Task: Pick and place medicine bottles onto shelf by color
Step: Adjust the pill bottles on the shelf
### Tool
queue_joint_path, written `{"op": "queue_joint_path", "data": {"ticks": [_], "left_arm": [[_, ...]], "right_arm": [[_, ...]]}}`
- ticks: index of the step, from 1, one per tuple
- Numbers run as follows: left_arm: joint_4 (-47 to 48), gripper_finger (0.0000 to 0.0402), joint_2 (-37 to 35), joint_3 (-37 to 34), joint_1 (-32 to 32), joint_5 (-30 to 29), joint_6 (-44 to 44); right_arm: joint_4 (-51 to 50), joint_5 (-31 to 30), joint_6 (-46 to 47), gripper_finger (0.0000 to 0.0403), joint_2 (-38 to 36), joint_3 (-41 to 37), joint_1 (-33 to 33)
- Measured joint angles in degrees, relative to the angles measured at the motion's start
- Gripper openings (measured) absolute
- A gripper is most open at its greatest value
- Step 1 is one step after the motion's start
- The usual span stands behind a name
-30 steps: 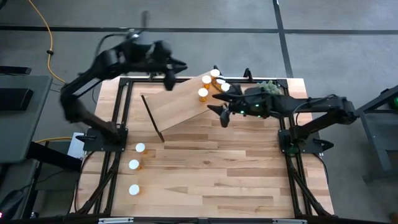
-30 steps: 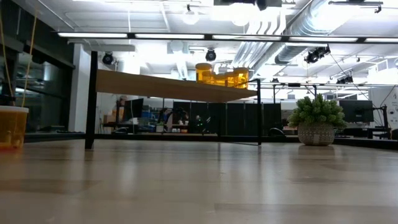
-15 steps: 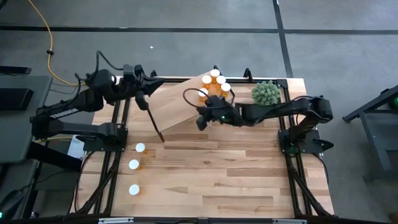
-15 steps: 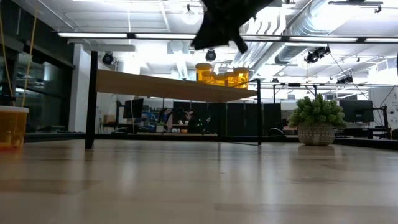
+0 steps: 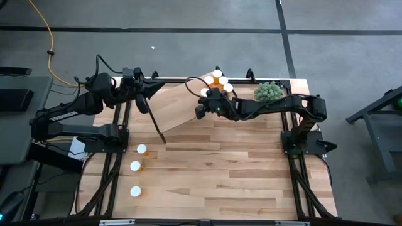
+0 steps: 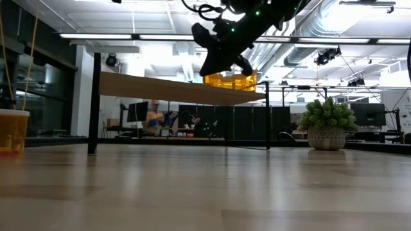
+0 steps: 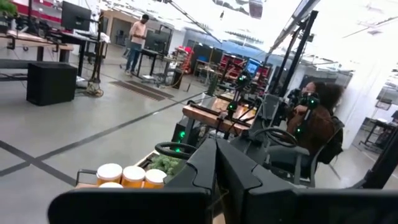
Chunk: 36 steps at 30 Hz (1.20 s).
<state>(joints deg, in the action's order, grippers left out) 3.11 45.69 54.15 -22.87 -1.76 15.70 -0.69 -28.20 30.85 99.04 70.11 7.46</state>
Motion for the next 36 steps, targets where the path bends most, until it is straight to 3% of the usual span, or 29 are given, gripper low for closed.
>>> {"op": "queue_joint_path", "data": {"ticks": [22,30,36], "left_arm": [[0.1,0.0001,0.0,0.0,0.0,-0.4,0.6],[0.1,0.0001,0.0,0.0,0.0,-0.4,0.6],[0.1,0.0001,0.0,0.0,0.0,-0.4,0.6]], "right_arm": [[-4.7,-6.7,2.1,0.0000,-0.1,0.0,1.6],[-5.6,-0.9,-0.2,0.0000,-4.4,0.0,-0.1],[-4.0,8.3,-11.8,0.0000,-14.5,0.0,-0.9]]}}
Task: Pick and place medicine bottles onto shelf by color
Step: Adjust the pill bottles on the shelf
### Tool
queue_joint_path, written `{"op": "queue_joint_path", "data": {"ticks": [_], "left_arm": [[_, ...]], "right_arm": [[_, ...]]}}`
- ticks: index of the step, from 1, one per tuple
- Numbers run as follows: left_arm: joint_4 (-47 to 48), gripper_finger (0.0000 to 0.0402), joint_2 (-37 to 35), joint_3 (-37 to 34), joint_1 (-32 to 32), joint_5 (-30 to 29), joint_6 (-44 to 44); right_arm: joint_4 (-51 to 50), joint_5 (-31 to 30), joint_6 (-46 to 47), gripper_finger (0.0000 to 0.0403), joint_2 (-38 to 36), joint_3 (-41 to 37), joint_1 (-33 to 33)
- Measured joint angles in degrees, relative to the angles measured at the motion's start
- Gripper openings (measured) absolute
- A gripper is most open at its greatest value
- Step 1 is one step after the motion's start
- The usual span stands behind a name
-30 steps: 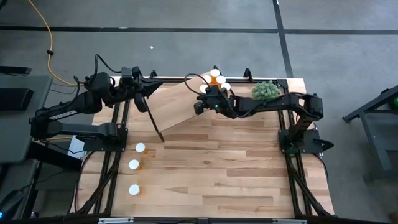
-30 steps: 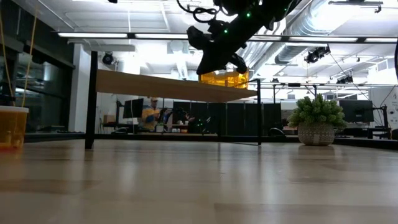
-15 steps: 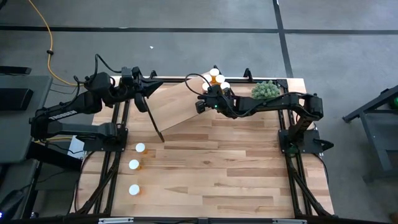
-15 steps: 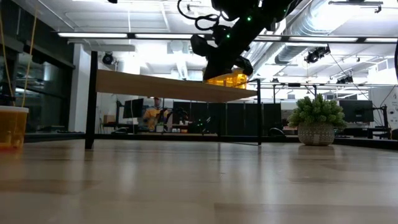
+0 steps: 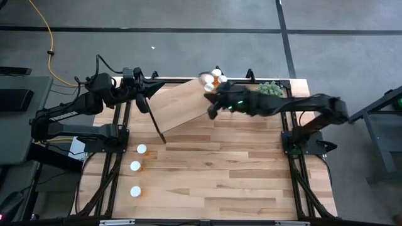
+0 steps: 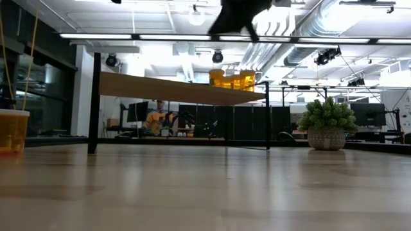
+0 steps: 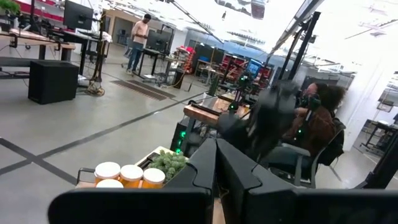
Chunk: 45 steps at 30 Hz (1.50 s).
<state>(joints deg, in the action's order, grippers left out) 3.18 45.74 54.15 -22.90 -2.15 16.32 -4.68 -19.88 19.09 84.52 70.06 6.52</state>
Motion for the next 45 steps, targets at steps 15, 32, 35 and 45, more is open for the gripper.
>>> {"op": "queue_joint_path", "data": {"ticks": [15,32,35,45], "left_arm": [[0.0,0.0000,0.2,0.0,0.0,0.3,-1.5],[0.0,0.0001,0.2,0.0,0.0,0.0,-1.4],[0.0,0.0000,0.2,0.0,0.0,0.0,-1.5],[0.0,0.0001,0.3,0.0,0.0,-1.2,-1.5]], "right_arm": [[-26.8,15.6,-5.3,0.0000,-1.0,21.3,9.8],[-57.0,22.1,-12.2,0.0000,33.3,56.6,14.1],[-58.1,21.9,-12.3,0.0000,34.5,57.2,14.1],[-62.7,16.5,-13.2,0.0000,35.1,57.2,14.1]]}}
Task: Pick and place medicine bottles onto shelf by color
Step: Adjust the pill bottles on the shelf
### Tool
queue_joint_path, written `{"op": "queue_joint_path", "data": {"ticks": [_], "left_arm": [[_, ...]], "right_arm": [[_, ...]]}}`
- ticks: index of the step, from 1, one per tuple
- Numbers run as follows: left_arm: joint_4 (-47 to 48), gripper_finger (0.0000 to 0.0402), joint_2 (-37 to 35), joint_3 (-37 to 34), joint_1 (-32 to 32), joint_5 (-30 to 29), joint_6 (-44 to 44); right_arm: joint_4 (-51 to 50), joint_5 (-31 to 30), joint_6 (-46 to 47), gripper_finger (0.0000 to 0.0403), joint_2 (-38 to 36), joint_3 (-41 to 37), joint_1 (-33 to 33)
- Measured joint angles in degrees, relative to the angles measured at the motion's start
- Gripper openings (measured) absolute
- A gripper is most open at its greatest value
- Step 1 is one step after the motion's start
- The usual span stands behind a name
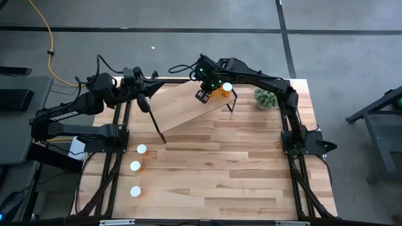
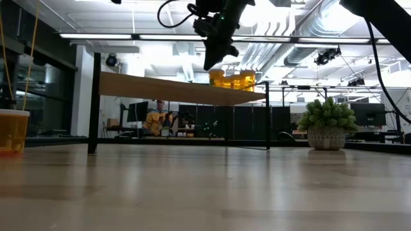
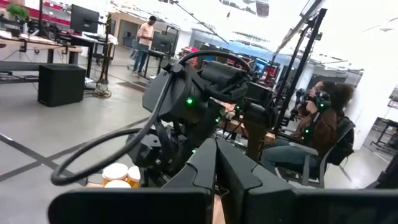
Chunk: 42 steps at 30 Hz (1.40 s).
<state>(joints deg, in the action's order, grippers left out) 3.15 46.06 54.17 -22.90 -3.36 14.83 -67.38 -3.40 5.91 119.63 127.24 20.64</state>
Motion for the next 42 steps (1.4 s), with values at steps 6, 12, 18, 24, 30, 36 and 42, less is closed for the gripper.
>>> {"op": "queue_joint_path", "data": {"ticks": [6,12,18,24,30,36,42], "left_arm": [[0.0,0.0000,0.0,0.0,0.0,-0.5,0.0],[0.0,0.0000,0.0,0.0,0.0,-0.5,0.0],[0.0,0.0000,0.0,0.0,0.0,-0.5,0.0],[0.0,0.0000,0.0,0.0,0.0,-0.5,0.0],[0.0,0.0000,0.0,0.0,0.0,-0.5,0.0],[0.0,0.0000,0.0,0.0,0.0,-0.5,0.0],[1.1,0.0001,-0.1,0.0,0.0,0.2,0.0]], "right_arm": [[-1.1,-2.3,-1.0,0.0000,0.0,0.0,0.0],[-3.2,-2.9,-1.8,0.0000,0.0,0.0,0.4],[-3.7,-3.4,-2.1,0.0000,0.0,0.0,0.4],[-4.5,-7.2,-3.3,0.0000,0.0,0.0,0.4],[-4.3,-7.7,-3.7,0.0000,-0.1,0.1,0.4],[-3.9,-7.3,-7.3,0.0000,-0.1,5.8,0.4],[1.0,-2.7,-8.5,0.0000,-9.0,0.7,0.7]]}}
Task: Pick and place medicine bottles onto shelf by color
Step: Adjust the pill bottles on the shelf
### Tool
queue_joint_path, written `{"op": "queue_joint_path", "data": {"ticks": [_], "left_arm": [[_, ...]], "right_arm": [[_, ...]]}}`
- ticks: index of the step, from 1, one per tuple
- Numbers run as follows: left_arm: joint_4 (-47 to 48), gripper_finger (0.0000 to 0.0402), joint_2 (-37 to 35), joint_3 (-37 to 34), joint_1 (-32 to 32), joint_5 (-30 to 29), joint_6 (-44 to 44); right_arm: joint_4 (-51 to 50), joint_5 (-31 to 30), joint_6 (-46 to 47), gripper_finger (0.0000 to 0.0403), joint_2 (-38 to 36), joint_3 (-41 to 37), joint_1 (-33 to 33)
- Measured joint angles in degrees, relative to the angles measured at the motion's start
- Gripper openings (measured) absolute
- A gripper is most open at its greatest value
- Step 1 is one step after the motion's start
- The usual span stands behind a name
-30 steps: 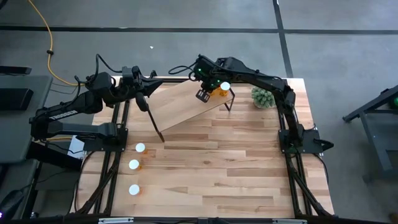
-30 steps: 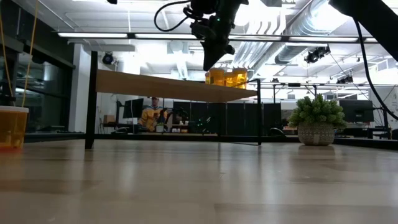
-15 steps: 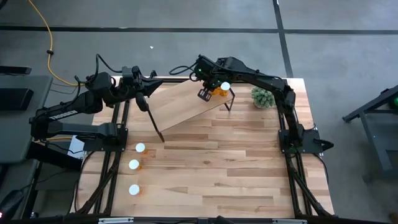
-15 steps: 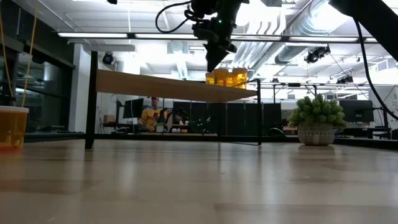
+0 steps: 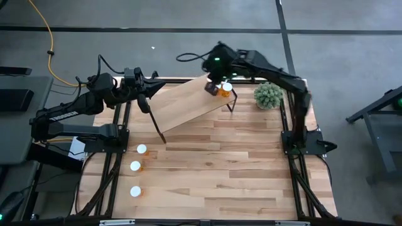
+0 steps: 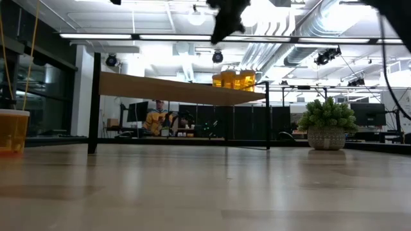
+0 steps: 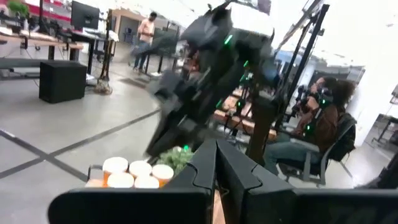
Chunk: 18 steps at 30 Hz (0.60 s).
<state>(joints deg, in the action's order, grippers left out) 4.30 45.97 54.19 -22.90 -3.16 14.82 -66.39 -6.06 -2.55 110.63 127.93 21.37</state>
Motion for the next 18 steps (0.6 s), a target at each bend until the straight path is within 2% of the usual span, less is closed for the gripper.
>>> {"op": "queue_joint_path", "data": {"ticks": [3,5,12,15,18], "left_arm": [[1.7,0.0000,-0.3,0.0,0.0,0.1,-0.5],[2.8,0.0000,-0.2,0.0,0.1,0.1,-0.9],[2.8,0.0000,-0.2,0.0,0.1,0.0,-0.9],[2.8,0.0000,-0.2,0.0,0.1,0.0,-0.9],[2.8,0.0000,-0.2,0.0,0.1,-0.1,-0.9]], "right_arm": [[4.8,0.6,-0.3,0.0000,-7.9,-9.4,-0.5],[11.1,1.2,0.7,0.0000,-14.4,-18.4,-1.1],[40.4,4.0,6.8,0.0000,-34.9,-48.5,-4.8],[50.3,4.2,9.3,0.0000,-40.0,-56.8,-6.4],[53.8,2.6,11.9,0.0000,-41.8,-61.0,-7.1]]}}
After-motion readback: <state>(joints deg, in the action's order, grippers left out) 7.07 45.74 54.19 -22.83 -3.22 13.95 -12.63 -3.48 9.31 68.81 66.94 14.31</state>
